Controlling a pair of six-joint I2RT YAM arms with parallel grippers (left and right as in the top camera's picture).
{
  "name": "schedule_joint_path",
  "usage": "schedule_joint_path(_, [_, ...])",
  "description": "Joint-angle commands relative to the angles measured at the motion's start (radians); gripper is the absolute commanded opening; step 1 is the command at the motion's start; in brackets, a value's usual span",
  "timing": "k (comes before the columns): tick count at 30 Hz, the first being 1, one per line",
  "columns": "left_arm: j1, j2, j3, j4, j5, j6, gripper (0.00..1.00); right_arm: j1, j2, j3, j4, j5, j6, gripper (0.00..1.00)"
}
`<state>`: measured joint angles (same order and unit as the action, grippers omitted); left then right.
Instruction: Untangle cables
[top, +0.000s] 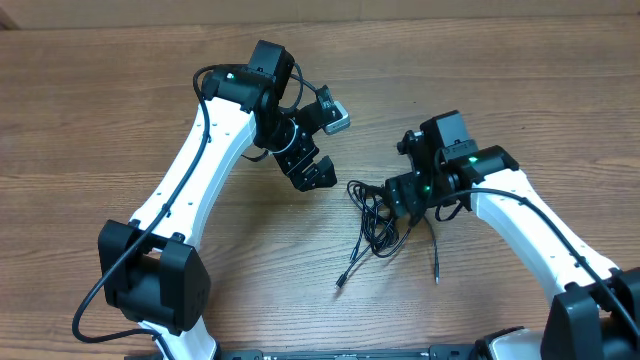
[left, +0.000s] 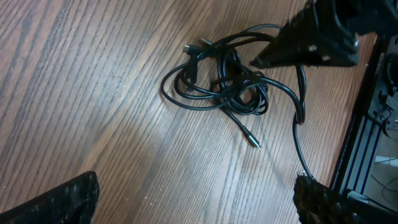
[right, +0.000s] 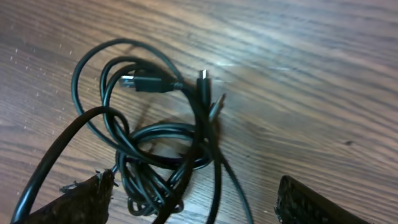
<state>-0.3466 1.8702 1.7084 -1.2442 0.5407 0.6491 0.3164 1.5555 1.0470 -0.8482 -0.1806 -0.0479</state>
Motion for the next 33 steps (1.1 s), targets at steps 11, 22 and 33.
schedule_joint_path(11, [-0.001, 0.006, 0.026, 0.0, -0.002, -0.006, 1.0, 0.011, 0.01, -0.105, 0.068, -0.069, -0.013, 0.81])
schedule_joint_path(22, [-0.001, 0.006, 0.026, 0.0, -0.002, -0.006, 0.99, 0.011, 0.011, -0.167, 0.191, -0.132, -0.013, 0.78])
schedule_joint_path(33, [-0.001, 0.006, 0.026, 0.0, -0.002, -0.006, 0.99, 0.011, 0.011, -0.227, 0.261, -0.104, -0.012, 0.79])
